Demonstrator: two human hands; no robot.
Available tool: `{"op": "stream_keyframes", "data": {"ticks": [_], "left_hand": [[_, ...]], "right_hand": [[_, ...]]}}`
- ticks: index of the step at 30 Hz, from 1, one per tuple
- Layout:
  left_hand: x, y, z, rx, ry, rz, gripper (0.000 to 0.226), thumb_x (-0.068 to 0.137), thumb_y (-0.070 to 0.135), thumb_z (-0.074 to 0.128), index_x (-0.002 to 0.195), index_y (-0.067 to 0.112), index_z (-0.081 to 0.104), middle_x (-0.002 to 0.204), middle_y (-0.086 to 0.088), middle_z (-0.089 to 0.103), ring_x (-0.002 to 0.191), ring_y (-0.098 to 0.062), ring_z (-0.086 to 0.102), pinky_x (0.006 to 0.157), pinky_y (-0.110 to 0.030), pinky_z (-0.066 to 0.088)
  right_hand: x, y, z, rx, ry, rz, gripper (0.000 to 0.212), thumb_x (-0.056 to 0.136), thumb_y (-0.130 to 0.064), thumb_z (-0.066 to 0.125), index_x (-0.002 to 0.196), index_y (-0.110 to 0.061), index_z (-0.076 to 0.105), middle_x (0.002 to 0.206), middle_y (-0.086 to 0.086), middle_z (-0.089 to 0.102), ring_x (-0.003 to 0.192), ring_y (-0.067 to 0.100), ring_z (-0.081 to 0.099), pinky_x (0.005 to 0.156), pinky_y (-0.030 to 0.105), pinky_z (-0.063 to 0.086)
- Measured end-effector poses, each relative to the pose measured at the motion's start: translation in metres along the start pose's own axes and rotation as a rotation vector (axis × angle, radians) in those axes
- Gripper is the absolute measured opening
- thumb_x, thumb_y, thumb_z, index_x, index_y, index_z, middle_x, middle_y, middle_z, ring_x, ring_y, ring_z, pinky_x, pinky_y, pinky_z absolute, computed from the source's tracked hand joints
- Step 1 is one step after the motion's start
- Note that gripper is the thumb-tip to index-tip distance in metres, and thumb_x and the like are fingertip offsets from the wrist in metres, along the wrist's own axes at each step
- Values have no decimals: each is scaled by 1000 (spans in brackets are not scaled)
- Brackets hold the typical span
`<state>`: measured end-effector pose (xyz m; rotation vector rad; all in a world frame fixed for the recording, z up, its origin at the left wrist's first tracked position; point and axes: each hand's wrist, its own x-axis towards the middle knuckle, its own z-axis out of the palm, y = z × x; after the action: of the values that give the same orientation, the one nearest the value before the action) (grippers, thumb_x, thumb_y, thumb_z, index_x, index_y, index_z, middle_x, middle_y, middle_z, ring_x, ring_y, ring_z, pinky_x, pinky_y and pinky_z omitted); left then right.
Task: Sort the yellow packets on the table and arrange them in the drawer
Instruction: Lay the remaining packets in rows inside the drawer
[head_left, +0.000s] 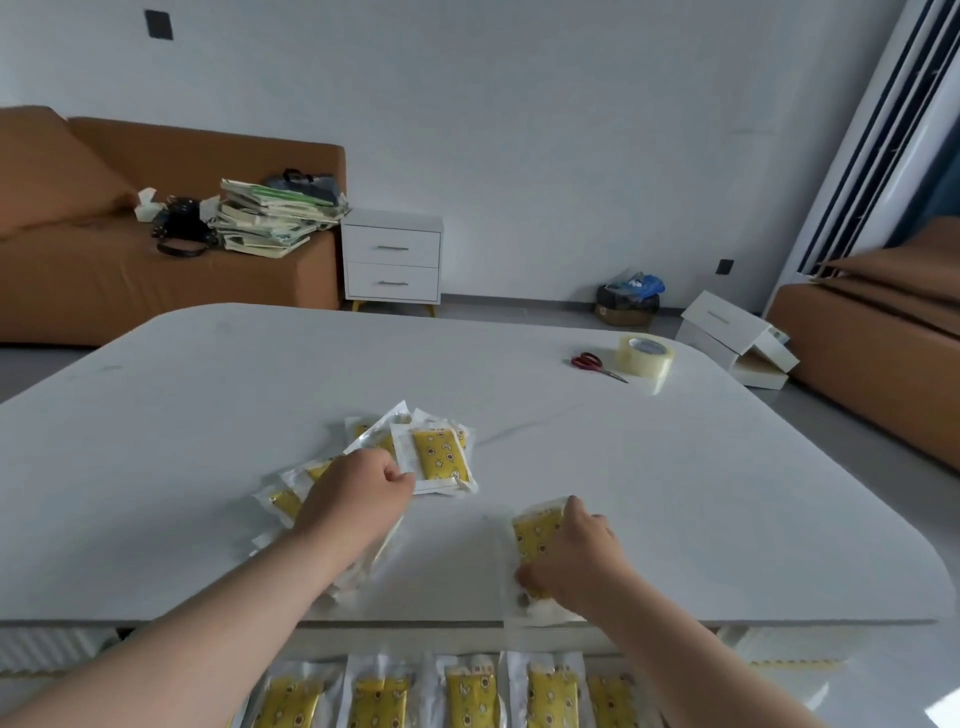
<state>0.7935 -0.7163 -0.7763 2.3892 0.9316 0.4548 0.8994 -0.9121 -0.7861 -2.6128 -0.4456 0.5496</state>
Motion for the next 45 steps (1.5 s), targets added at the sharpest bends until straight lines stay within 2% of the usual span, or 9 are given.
{"op": "stream_keyframes", "data": {"ticks": [4, 9, 13, 19, 23, 27, 33, 42, 45], "left_hand": [[43, 28, 26, 229, -5, -57, 23, 86, 25, 49, 100, 13, 63, 108, -11, 67, 98, -32, 61, 72, -30, 41], [77, 34, 58, 347, -42, -179, 78, 79, 69, 50, 136, 16, 50, 135, -12, 53, 123, -30, 53, 95, -35, 45], [89, 32, 53, 272, -95, -204, 80, 67, 67, 68, 130, 19, 55, 127, -6, 61, 117, -29, 57, 92, -34, 50], [92, 27, 44, 34, -105, -257, 69, 69, 36, 84, 126, 11, 55, 114, -7, 65, 102, -28, 63, 77, -30, 47], [94, 18, 39, -57, -104, -261, 52, 67, 24, 86, 110, 9, 60, 83, -1, 63, 74, -20, 62, 70, -28, 49], [99, 4, 34, -234, -83, -262, 50, 65, 14, 86, 106, 9, 58, 101, -6, 64, 91, -25, 62, 82, -35, 54], [108, -23, 11, -494, 49, -264, 39, 69, 8, 85, 99, 12, 61, 94, -4, 68, 78, -20, 64, 60, -26, 48], [106, -30, 0, -92, -9, -148, 25, 76, 15, 74, 93, 15, 56, 90, -1, 60, 80, -20, 61, 68, -32, 52], [113, -30, -18, -170, 10, -130, 29, 73, 14, 76, 95, 16, 56, 91, -1, 61, 79, -21, 62, 67, -32, 54]], "right_hand": [[15, 23, -1, 414, 85, -35, 74, 78, -16, 80, 142, -23, 43, 116, 2, 64, 87, 15, 66, 61, 24, 52], [23, 42, -1, 768, 99, -55, 26, 77, -17, 83, 92, -30, 66, 82, -4, 76, 69, 14, 74, 67, 31, 61], [29, 45, 3, 871, 113, -42, 21, 79, -16, 81, 95, -23, 69, 81, -1, 76, 70, 18, 75, 74, 42, 63], [32, 43, 4, 864, 132, -40, 20, 82, -14, 79, 98, -19, 68, 83, 1, 77, 70, 17, 75, 71, 39, 63], [31, 41, 4, 842, 156, -32, 18, 83, -14, 78, 96, -20, 68, 82, 1, 77, 71, 19, 75, 74, 44, 62], [32, 35, 5, 836, 185, -22, 18, 83, -9, 76, 95, -20, 68, 81, 2, 76, 71, 22, 75, 76, 47, 61], [43, 11, 0, 934, 164, -28, 18, 85, -1, 72, 97, -13, 66, 85, 12, 74, 67, 26, 74, 63, 37, 57], [69, -42, 17, 931, 109, -41, 19, 85, 0, 71, 99, -11, 66, 89, 12, 73, 74, 29, 72, 67, 38, 58], [73, -51, 22, 976, 101, -25, 18, 85, 0, 72, 99, -10, 66, 90, 14, 74, 77, 32, 73, 73, 44, 60]]}}
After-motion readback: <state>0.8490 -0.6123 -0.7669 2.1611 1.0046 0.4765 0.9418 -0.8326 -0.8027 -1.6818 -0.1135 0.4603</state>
